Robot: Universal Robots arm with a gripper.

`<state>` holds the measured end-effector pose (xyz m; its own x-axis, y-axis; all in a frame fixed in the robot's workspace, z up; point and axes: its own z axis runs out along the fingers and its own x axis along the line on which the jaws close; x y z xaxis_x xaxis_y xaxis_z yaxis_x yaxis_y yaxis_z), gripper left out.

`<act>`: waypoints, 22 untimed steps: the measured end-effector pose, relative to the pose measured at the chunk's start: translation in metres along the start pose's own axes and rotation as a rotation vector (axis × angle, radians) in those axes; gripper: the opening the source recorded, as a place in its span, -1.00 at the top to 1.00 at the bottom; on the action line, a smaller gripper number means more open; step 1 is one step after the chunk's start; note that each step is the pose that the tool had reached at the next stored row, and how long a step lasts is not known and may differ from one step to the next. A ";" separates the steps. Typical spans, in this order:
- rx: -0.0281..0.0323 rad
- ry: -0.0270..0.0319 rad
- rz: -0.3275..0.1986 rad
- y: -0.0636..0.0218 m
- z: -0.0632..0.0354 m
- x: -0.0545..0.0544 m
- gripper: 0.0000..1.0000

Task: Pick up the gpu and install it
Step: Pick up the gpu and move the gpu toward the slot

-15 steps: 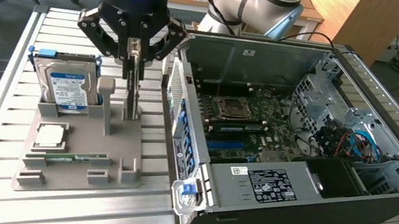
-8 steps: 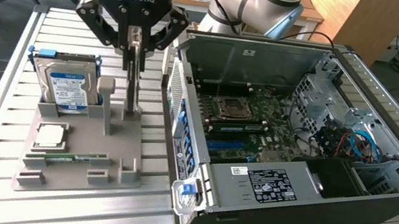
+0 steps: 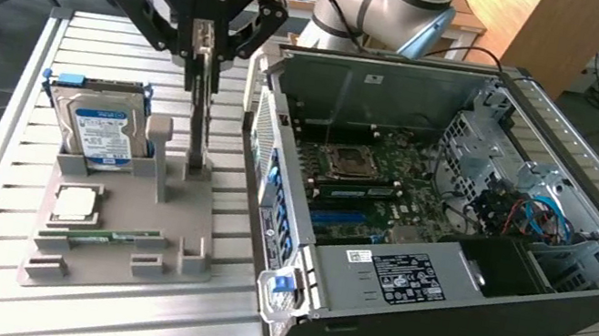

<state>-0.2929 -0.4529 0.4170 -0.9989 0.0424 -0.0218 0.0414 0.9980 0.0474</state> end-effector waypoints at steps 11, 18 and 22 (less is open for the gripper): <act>0.0000 -0.0001 0.000 0.0008 -0.0165 0.000 0.47; 0.0001 0.0001 0.000 0.0009 -0.0184 -0.001 0.47; -0.0001 0.0000 0.000 0.0009 -0.0183 -0.002 0.47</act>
<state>-0.2914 -0.4529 0.4354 -0.9989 0.0423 -0.0218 0.0412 0.9980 0.0474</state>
